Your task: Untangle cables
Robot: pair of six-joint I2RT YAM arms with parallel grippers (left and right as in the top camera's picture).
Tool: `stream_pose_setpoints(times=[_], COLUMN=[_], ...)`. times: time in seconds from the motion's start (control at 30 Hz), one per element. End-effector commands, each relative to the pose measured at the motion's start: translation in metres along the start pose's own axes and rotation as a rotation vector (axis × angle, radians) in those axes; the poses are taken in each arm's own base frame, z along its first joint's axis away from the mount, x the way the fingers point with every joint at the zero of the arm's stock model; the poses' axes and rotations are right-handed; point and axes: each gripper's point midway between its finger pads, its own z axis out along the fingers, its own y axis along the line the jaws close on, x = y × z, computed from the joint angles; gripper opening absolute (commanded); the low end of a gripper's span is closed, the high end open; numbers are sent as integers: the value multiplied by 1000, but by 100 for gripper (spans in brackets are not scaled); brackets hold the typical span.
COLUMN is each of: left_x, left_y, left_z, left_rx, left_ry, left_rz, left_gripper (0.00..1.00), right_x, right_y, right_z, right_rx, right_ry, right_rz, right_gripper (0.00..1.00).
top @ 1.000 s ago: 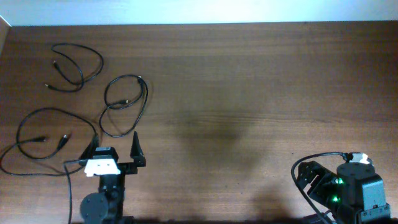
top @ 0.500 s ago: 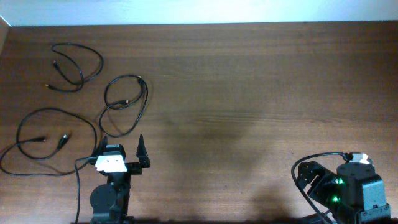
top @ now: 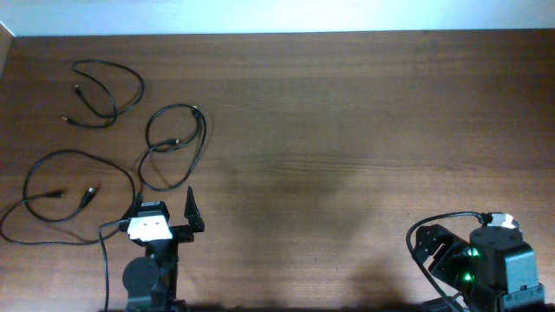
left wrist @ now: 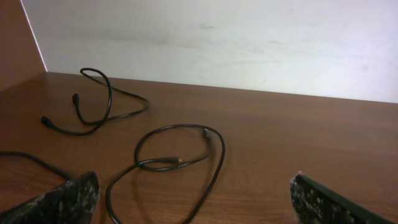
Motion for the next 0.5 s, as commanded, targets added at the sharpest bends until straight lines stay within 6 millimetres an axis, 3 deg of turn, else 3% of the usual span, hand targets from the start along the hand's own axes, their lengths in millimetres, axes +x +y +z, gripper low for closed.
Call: stream_pose_setpoints(times=[0.0,0.47], left_x=[2,1], left_y=[1,-12], left_z=[0,0], left_rx=[-2,70], left_ry=[-2,-5], left_rz=[-10,35], left_gripper=[99,99], right_x=[-2,-2], right_y=[1,1], right_z=[-2,-2], right_rx=[-4,-4], right_ry=[-12,-12], right_rz=[9,9], right_gripper=[98,98])
